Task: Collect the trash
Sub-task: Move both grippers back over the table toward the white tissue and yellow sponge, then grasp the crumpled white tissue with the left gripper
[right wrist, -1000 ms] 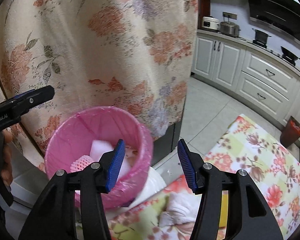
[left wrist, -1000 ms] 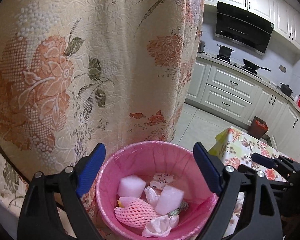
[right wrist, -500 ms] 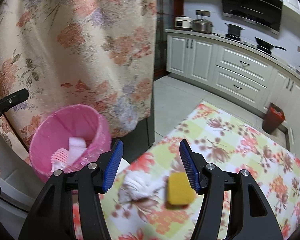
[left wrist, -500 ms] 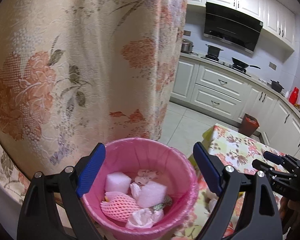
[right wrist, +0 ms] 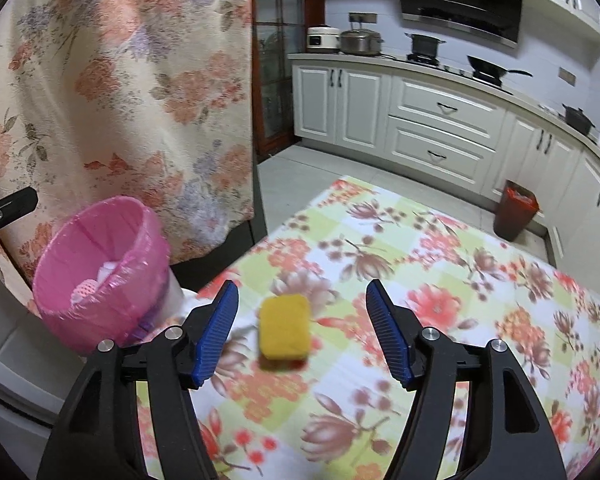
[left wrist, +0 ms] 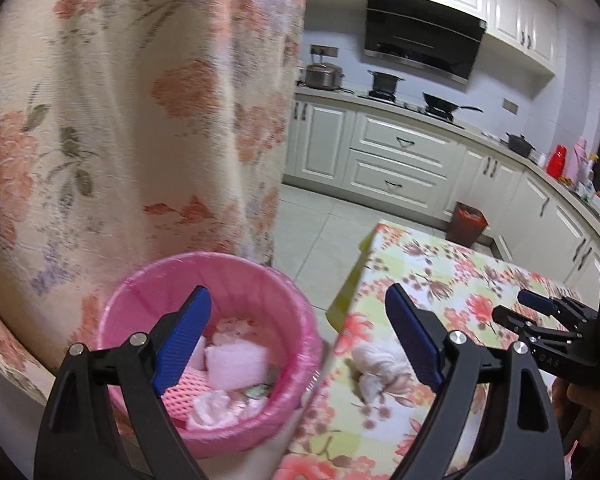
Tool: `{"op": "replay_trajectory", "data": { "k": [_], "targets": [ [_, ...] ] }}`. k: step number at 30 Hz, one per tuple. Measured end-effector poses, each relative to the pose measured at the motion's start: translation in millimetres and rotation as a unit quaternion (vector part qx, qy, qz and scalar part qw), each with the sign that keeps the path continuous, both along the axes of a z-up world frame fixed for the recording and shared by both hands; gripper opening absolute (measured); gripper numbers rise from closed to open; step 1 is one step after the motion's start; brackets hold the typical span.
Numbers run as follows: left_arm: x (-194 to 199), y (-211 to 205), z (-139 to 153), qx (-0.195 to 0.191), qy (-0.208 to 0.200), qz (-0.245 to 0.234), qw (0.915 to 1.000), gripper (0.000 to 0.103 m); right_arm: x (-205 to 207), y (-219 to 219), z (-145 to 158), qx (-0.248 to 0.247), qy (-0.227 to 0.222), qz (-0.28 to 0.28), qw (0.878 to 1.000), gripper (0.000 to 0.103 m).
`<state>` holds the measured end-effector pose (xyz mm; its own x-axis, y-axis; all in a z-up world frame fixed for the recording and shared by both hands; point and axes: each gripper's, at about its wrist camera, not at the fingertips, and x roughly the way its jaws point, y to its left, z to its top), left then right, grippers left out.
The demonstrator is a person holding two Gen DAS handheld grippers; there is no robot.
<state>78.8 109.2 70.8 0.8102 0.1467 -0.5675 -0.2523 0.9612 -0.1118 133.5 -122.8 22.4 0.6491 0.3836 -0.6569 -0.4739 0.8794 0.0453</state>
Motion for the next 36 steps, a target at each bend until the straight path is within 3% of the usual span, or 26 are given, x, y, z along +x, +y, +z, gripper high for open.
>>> {"op": "replay_trajectory", "data": {
  "k": [10,17,28,36],
  "targets": [
    [13,-48,-23,-0.004,0.026,-0.047,0.9986,0.083,-2,-39,-22,0.004,0.018,-0.030,0.999,0.070],
    [25,-69,-42,-0.009,0.048,-0.069,0.9965,0.074,-1,-55,-35,0.007,0.031,-0.040,0.999,0.072],
    [47,-88,-81,-0.018,0.093,-0.094,0.9910,0.062,5,-68,-53,0.010,0.052,-0.046,0.998,0.075],
    [64,-95,-109,-0.019,0.126,-0.100,0.9868,0.060,10,-69,-60,0.013,0.059,-0.044,0.997,0.075]
  ]
}}
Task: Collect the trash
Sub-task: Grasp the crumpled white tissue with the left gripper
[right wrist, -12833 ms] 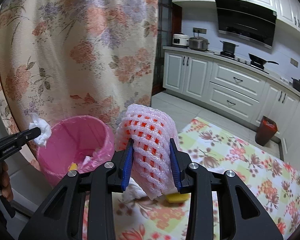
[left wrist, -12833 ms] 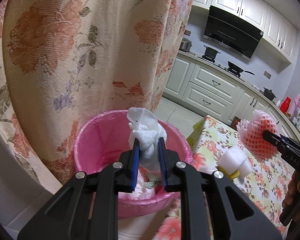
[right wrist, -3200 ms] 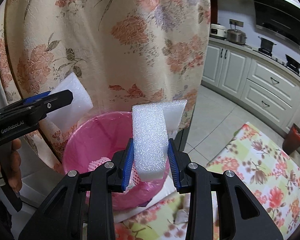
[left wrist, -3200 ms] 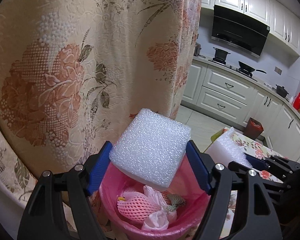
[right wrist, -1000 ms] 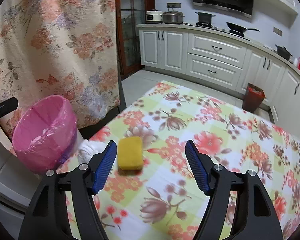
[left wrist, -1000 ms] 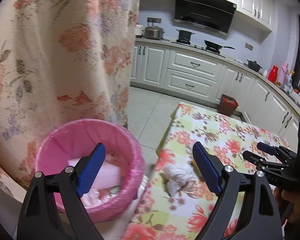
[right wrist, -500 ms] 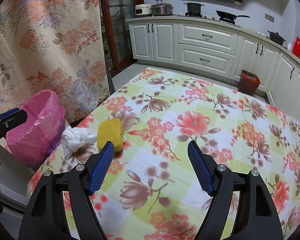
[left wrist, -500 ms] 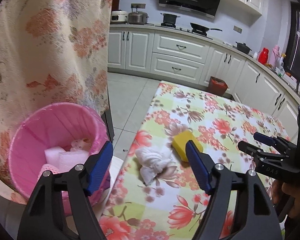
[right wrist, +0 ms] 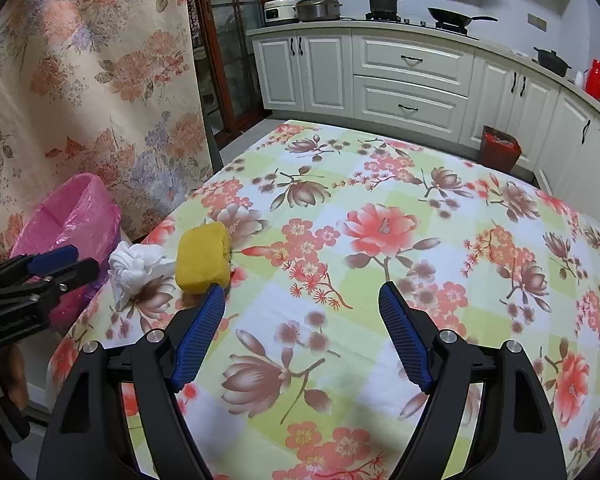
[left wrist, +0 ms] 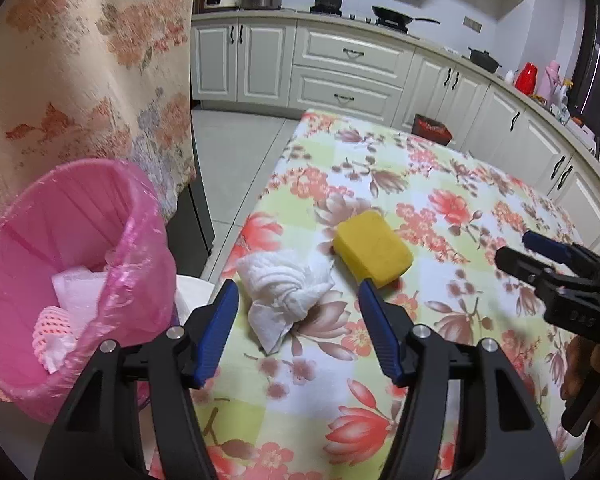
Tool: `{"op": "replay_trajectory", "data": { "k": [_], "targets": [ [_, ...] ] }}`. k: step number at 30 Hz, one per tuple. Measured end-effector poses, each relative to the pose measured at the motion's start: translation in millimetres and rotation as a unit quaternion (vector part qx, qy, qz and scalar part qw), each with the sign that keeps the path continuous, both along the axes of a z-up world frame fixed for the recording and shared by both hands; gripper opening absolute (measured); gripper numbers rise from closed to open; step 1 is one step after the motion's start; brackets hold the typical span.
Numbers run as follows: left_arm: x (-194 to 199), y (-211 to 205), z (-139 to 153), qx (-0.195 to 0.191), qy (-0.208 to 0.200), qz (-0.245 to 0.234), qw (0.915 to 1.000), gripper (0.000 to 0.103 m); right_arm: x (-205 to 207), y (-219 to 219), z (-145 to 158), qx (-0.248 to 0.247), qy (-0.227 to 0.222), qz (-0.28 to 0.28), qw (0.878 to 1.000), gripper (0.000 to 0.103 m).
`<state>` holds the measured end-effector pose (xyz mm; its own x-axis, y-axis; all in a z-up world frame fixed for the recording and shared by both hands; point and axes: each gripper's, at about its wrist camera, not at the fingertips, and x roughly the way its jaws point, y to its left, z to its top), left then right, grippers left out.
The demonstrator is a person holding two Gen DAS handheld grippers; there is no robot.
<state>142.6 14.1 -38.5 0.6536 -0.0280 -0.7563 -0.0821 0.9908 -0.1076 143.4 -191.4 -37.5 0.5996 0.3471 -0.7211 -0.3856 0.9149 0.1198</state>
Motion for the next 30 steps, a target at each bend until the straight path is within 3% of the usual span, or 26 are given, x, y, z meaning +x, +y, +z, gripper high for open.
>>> {"op": "replay_trajectory", "data": {
  "k": [7,10,16,25,30],
  "targets": [
    [17,0,-21,-0.002,0.025,0.001,0.9997,0.060,6,0,-7,0.004,0.007,0.003,1.000,0.075],
    [23,-2,-29,-0.002,0.035,0.000,0.9994,0.054,9,1,-9,0.005,0.009,0.004,1.000,0.075],
    [34,-1,-39,-0.001,0.047,0.004,0.9989,0.051,14,3,-13,0.006,0.014,0.008,1.000,0.075],
    [40,5,-47,-0.001,0.062,0.009,0.9981,0.027,17,15,-18,0.009,0.019,0.022,1.000,0.075],
    [38,8,-40,-0.003,0.050,0.012,0.9987,0.024,18,26,-17,0.009,0.018,0.033,0.999,0.075]
  ]
}}
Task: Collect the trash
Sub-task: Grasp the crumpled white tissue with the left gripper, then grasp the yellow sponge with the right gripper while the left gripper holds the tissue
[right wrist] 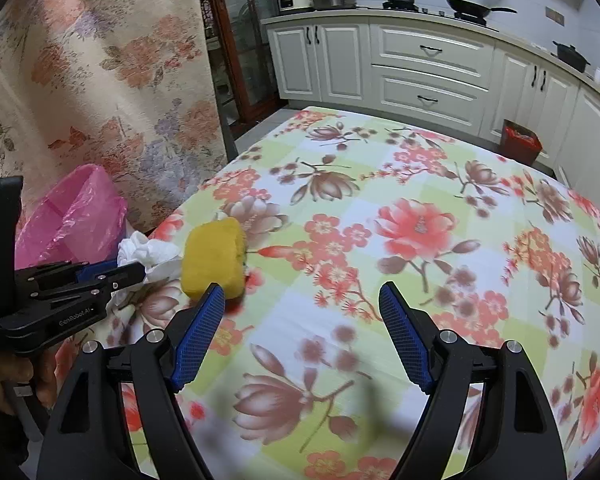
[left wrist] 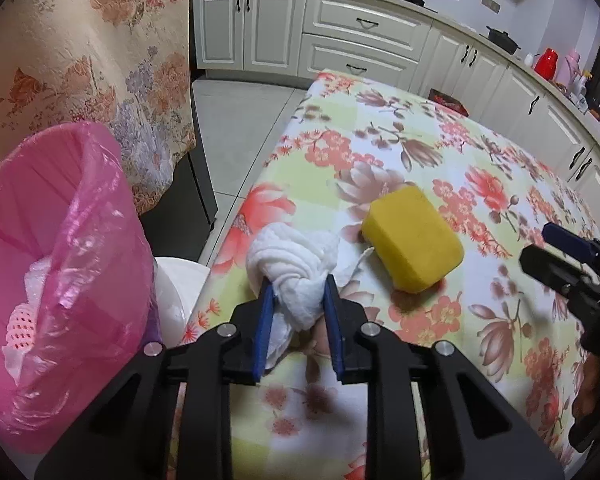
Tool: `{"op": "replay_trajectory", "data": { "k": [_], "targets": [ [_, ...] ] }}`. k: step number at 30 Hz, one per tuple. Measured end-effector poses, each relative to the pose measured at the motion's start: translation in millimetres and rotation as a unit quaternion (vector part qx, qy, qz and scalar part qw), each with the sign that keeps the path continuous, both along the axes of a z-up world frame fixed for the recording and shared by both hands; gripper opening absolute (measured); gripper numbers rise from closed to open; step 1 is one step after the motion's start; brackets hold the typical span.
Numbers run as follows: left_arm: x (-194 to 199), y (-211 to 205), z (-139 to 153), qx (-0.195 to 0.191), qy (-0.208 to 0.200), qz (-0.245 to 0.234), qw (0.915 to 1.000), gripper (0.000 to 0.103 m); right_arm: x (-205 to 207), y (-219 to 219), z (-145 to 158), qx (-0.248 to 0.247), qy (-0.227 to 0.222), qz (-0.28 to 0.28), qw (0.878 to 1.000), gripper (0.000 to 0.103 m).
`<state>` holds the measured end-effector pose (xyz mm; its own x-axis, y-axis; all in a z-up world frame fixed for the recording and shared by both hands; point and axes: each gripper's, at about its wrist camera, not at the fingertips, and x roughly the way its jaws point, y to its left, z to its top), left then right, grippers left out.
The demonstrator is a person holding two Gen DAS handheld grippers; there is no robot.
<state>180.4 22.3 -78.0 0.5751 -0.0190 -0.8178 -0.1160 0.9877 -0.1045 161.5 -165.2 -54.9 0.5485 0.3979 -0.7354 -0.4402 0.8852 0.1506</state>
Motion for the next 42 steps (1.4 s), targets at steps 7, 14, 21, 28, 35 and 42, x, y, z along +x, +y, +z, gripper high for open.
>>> {"op": "replay_trajectory", "data": {
  "k": [7,14,21,28,35,42],
  "targets": [
    [-4,4,18,0.000,-0.022,0.001,0.9998,0.023,2,21,0,-0.001,-0.002,0.019,1.000,0.075],
    [-5,10,37,-0.001,-0.045,0.003,0.9990,0.023,3,42,-5,-0.010,-0.001,0.036,0.999,0.075],
    [-8,16,48,-0.001,-0.058,0.005,0.9983,0.023,7,64,-15,-0.023,0.005,0.051,0.998,0.075],
    [-11,25,53,-0.005,-0.068,0.010,0.9977,0.023,11,79,-24,-0.042,0.008,0.059,0.997,0.070],
    [-13,30,55,-0.008,-0.071,0.014,0.9974,0.023,14,85,-31,-0.054,0.014,0.062,0.996,0.055],
    [-16,30,58,-0.008,-0.075,0.014,0.9970,0.023,9,83,-29,-0.050,0.013,0.063,0.997,0.047]
  ]
}}
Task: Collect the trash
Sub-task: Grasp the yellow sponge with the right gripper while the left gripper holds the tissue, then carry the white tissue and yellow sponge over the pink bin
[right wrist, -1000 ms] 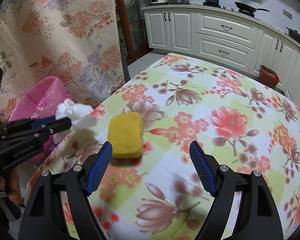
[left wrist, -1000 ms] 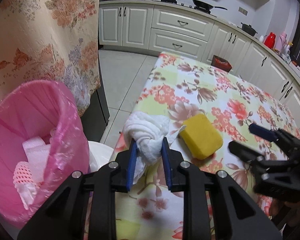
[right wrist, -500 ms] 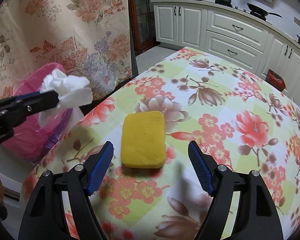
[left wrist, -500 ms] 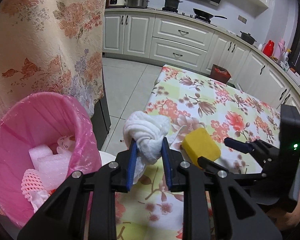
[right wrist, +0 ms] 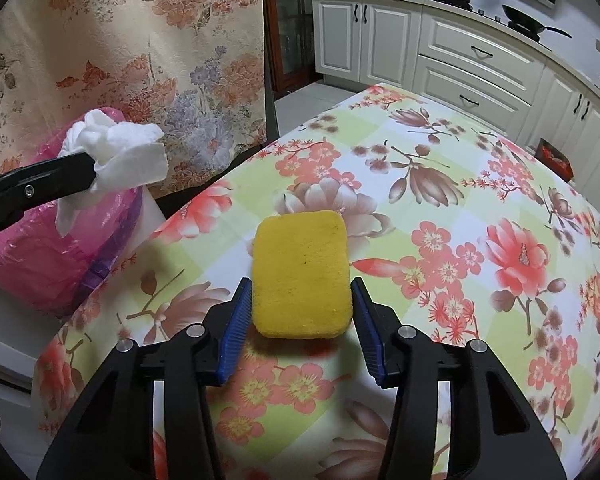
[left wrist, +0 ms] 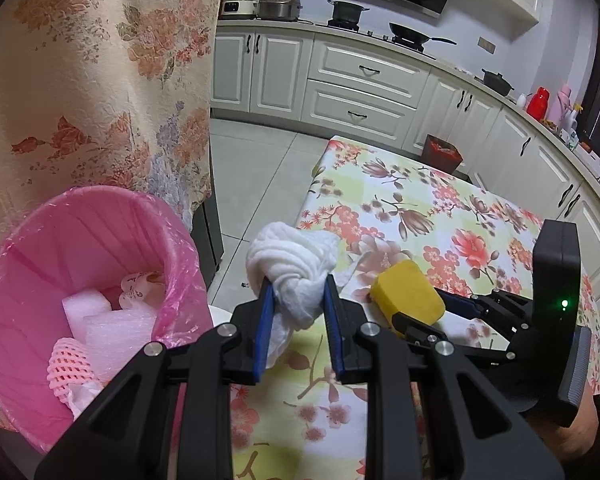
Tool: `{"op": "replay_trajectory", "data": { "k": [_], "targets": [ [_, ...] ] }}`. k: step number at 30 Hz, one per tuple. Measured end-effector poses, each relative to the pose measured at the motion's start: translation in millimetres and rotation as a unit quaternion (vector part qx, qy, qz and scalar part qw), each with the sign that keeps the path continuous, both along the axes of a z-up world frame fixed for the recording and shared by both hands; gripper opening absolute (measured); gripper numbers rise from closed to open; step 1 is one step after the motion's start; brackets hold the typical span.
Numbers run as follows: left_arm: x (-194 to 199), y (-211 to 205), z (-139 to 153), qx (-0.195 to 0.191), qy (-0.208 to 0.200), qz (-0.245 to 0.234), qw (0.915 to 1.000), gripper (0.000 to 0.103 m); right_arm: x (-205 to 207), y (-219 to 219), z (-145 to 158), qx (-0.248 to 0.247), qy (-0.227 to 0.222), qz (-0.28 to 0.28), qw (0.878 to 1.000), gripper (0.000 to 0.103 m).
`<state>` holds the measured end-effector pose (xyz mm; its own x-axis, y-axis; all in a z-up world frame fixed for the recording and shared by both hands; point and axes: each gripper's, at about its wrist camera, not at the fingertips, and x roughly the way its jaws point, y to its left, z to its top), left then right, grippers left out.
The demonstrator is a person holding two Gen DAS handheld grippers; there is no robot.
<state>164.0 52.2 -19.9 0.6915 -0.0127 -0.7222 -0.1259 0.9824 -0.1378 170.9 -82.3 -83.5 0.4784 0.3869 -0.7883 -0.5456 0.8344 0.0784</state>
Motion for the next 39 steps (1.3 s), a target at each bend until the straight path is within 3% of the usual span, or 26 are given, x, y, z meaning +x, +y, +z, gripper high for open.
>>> {"op": "replay_trajectory", "data": {
  "k": [24,39],
  "targets": [
    [-49,7,48,0.007,-0.048,0.019,0.9986,0.023,-45,-11,84,0.033,-0.077,-0.009,0.996,0.047],
    [-84,31,71,0.008,-0.075,0.045,0.9962,0.024,-70,5,117,0.039,-0.106,0.004,0.994,0.047]
  ]
}}
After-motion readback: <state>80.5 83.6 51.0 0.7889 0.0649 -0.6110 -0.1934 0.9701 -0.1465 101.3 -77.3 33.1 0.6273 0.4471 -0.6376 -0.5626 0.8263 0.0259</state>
